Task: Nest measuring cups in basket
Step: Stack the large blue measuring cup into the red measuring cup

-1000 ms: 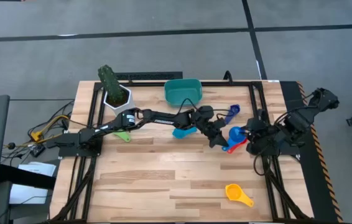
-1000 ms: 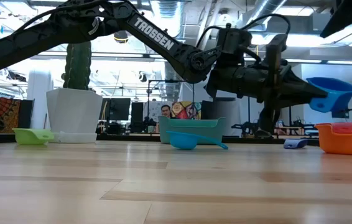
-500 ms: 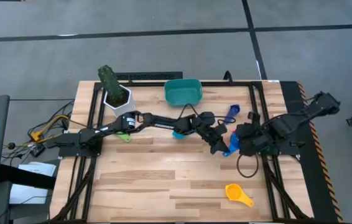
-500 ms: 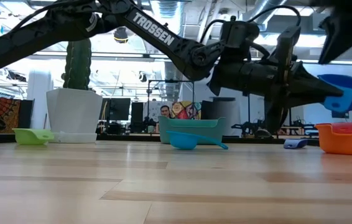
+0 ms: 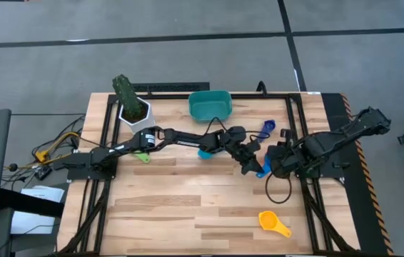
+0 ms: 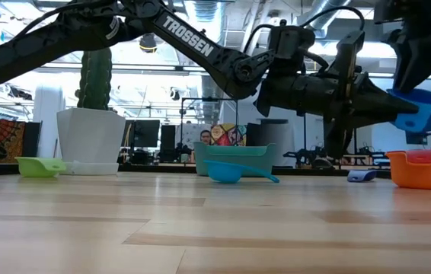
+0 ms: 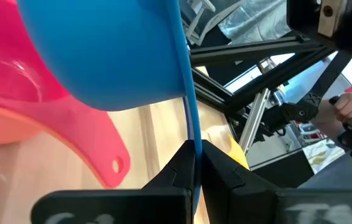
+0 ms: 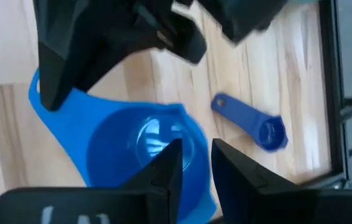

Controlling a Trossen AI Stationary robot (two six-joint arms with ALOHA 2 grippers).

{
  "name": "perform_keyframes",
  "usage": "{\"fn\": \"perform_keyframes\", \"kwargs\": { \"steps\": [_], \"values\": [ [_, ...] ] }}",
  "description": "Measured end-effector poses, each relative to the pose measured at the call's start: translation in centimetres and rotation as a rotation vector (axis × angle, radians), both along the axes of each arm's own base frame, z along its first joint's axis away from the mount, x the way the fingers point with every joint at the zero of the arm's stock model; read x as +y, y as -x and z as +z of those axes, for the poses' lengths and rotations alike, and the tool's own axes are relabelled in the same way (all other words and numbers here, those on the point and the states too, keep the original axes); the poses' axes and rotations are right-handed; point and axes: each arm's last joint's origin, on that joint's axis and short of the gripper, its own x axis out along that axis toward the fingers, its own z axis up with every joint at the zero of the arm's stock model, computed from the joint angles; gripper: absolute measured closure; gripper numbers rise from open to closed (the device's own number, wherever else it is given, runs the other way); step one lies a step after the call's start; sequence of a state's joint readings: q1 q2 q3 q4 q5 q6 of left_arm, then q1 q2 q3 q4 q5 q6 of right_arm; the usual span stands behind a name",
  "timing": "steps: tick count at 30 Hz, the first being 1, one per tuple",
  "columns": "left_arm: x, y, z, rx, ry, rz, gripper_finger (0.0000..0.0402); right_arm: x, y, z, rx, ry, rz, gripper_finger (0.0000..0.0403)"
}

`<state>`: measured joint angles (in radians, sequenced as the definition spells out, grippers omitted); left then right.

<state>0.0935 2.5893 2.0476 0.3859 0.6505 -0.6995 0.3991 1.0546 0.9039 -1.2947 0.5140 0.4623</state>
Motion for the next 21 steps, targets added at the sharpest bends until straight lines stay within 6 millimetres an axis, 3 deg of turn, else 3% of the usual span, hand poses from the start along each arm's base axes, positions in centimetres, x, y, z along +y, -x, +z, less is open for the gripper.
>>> {"fn": "perform_keyframes", "kwargs": {
  "steps": [4, 10, 21],
  "values": [
    [0.19, 0.0, 0.04, -0.005, -0.001, 0.004, 0.0401, -0.44, -0.02, -0.01, 0.009, 0.004, -0.03, 0.0315],
    [0.22, 0.01, 0.04, -0.004, -0.002, 0.007, 0.0401, -0.86, -0.06, -0.04, 0.032, -0.001, -0.037, 0.0388],
    [0.4, -0.05, 0.2, -0.017, 0.003, 0.04, 0.0401, -0.91, -0.07, -0.1, 0.049, -0.047, -0.04, 0.0398]
  ]
}}
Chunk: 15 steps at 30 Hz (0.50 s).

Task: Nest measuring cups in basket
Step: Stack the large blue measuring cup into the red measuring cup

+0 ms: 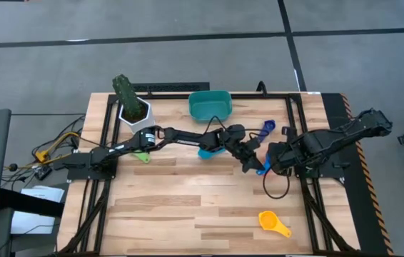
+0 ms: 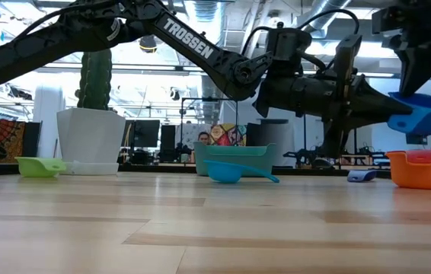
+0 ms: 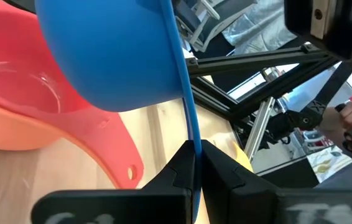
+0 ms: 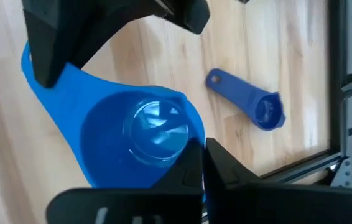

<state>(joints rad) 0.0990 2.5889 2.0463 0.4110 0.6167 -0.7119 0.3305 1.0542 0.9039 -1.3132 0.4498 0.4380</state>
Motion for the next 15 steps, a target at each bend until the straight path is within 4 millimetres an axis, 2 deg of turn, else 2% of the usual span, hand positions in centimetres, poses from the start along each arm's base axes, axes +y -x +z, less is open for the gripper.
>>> {"fn": "perform_keyframes", "kwargs": {
  "steps": [7, 15],
  "values": [
    [-0.95, -0.2, -0.27, -0.004, -0.051, 0.111, 0.0401, 0.01, 0.0, 0.0, -0.02, -0.015, -0.047, 0.0376],
    [-0.78, -0.2, -0.15, -0.004, -0.031, 0.111, 0.0401, -0.57, 0.02, -0.02, -0.053, -0.04, -0.199, 0.0324]
  ]
}}
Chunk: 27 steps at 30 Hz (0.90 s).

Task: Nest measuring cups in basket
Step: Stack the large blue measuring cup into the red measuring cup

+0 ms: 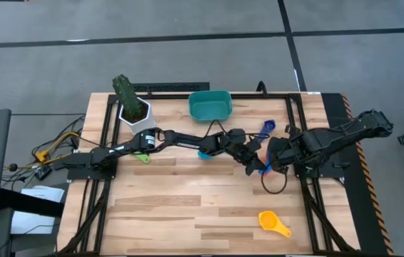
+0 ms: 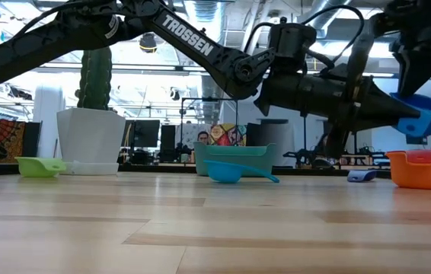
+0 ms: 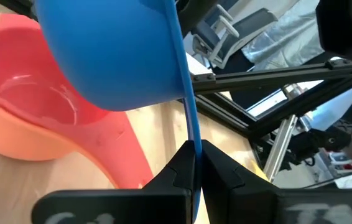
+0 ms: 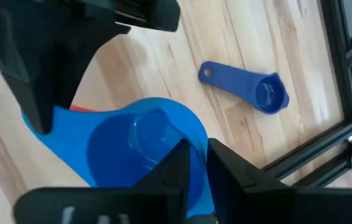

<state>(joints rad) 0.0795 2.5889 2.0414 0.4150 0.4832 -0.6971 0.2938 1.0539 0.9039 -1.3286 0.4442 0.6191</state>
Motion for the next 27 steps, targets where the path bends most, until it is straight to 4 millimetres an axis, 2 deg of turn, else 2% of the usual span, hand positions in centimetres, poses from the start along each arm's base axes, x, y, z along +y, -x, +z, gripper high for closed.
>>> {"fn": "perform_keyframes", "kwargs": {
  "steps": [9, 15, 20, 27],
  "values": [
    [0.6, 0.1, 0.1, 0.015, 0.047, -0.003, 0.0401, -0.4, 0.1, 0.0, -0.029, -0.022, -0.131, 0.0254],
    [1.0, 0.1, -0.4, 0.055, 0.06, 0.014, 0.0401, 0.1, 0.1, 1.7, -0.114, -0.029, -0.179, 0.0219],
    [0.9, -0.4, -3.4, 0.117, 0.156, -0.031, 0.0401, 0.7, 0.0, 3.8, -0.207, 0.02, -0.14, 0.0204],
    [1.6, -0.6, -3.4, 0.066, 0.206, -0.045, 0.0401, 1.3, 0.1, 4.7, -0.238, 0.027, -0.083, 0.0206]
  ]
}}
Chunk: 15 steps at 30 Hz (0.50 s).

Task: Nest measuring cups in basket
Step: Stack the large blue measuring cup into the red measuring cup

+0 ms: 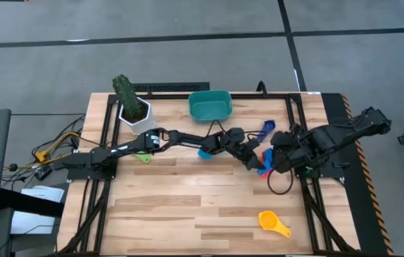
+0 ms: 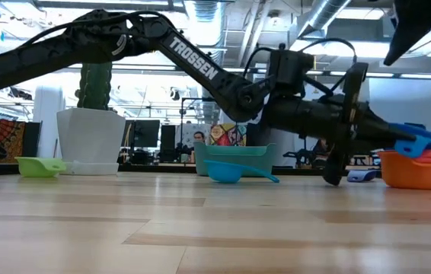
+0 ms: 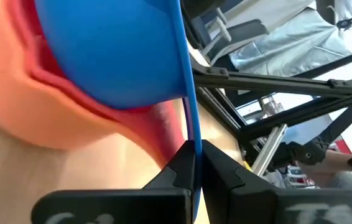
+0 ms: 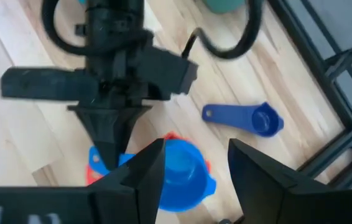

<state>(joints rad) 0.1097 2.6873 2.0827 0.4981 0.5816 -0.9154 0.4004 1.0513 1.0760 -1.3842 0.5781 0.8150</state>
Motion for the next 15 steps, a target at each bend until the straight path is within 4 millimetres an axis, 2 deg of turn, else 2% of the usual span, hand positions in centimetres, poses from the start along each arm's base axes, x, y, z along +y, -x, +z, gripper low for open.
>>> {"fn": "perform_keyframes", "kwargs": {
  "steps": [5, 9, 15],
  "values": [
    [0.1, -0.3, 1.4, -0.038, 0.021, -0.006, 0.0401, 0.2, 0.1, 0.0, 0.0, 0.0, 0.013, 0.021],
    [-0.3, -0.4, 1.3, -0.006, 0.065, -0.004, 0.0393, 0.2, 0.1, 0.0, -0.001, -0.001, 0.009, 0.0209],
    [-0.3, -0.4, 0.7, 0.075, 0.089, 0.04, 0.036, 0.2, 0.1, 0.0, -0.002, -0.002, 0.007, 0.0203]
  ]
}}
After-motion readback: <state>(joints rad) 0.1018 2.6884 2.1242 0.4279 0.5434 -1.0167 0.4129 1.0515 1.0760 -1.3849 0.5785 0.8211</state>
